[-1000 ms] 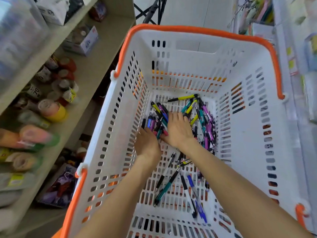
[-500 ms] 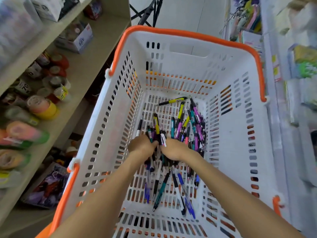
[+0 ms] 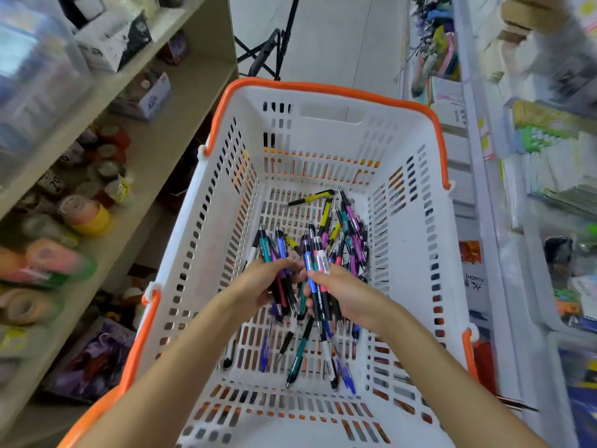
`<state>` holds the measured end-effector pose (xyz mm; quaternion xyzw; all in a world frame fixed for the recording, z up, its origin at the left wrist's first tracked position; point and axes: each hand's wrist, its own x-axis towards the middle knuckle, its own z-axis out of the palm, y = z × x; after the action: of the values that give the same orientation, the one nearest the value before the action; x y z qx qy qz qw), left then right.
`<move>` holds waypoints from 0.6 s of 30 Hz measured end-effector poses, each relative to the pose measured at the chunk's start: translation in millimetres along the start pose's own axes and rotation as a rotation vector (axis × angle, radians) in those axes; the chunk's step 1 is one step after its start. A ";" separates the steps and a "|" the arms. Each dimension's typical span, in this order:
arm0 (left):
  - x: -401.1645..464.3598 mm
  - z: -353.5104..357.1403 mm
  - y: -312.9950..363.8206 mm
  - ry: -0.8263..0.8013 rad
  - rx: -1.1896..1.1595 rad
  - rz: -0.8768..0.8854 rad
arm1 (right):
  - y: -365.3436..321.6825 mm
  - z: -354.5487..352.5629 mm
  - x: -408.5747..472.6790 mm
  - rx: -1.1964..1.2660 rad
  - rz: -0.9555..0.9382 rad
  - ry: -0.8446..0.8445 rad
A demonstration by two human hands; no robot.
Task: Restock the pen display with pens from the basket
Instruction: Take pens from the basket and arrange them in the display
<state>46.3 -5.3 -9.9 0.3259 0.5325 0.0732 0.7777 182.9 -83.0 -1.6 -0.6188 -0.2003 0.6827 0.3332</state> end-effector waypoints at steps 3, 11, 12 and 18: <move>-15.2 0.4 -2.5 -0.019 -0.049 0.030 | 0.1 -3.2 -12.4 0.147 -0.020 -0.042; -33.9 -17.1 -5.9 -0.220 -0.050 0.009 | -3.9 -5.5 -16.8 0.278 -0.051 -0.006; -34.5 -18.3 -6.4 -0.226 -0.050 0.007 | -4.1 -4.4 -16.7 0.279 -0.067 0.001; -34.7 -19.3 -5.3 -0.341 -0.079 -0.079 | 2.0 -3.9 -10.8 0.306 -0.123 0.009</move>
<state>13.5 -17.2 9.9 0.2818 0.4021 0.0071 0.8712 186.4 -92.5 4.0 -0.5502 -0.1299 0.6809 0.4656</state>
